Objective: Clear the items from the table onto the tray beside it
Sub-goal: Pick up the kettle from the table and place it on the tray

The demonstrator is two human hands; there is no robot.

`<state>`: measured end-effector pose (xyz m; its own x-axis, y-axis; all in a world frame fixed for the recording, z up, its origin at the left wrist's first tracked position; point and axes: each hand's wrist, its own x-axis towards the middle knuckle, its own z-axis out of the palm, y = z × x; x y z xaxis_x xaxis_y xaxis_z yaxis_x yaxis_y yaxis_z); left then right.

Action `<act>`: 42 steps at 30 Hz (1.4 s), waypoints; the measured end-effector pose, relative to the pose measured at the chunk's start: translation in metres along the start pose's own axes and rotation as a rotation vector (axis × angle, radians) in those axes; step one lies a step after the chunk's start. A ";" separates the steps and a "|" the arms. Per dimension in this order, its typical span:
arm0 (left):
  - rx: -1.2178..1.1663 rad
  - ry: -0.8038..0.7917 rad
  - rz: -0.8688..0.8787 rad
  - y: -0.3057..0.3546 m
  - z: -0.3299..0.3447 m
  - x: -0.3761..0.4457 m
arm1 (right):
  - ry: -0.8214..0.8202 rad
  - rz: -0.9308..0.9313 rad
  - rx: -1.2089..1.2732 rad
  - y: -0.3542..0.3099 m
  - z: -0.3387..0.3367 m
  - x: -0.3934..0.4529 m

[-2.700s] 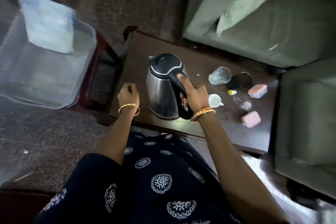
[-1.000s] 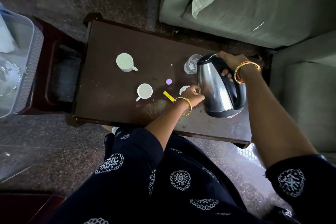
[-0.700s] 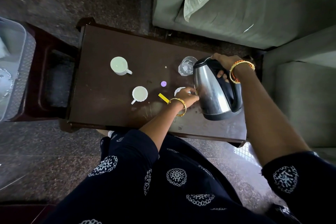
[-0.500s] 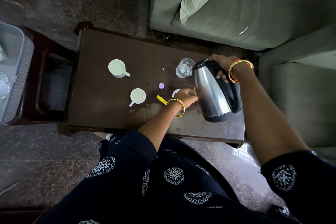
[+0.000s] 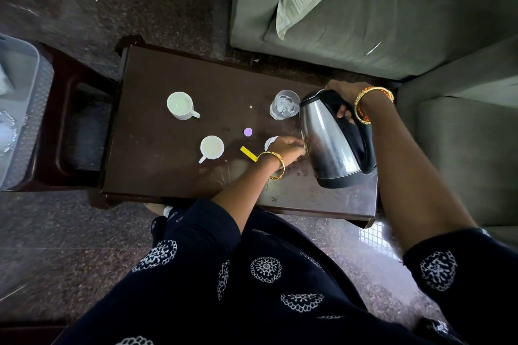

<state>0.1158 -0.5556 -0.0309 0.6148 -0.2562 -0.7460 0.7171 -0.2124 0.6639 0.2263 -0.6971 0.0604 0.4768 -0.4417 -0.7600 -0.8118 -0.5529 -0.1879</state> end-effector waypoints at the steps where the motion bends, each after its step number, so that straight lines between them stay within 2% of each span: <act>1: -0.005 0.000 0.002 0.000 0.000 0.000 | 0.001 -0.002 -0.003 0.000 0.000 0.000; 8: -0.049 -0.058 -0.010 -0.004 0.006 0.002 | -0.012 0.006 -0.002 0.001 -0.003 -0.001; 24: -0.072 -0.065 -0.029 -0.005 0.006 0.001 | -0.054 -0.024 -0.020 -0.001 -0.001 -0.001; 31: -0.048 -0.069 -0.042 -0.009 0.004 0.001 | 0.002 -0.038 0.126 0.010 0.004 -0.005; 42: 0.068 -0.041 -0.075 -0.023 -0.012 0.006 | 0.104 -0.040 0.470 0.072 0.026 -0.018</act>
<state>0.1066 -0.5411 -0.0513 0.5451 -0.2752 -0.7919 0.7360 -0.2952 0.6092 0.1501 -0.7101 0.0445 0.5226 -0.5081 -0.6847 -0.8451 -0.2026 -0.4947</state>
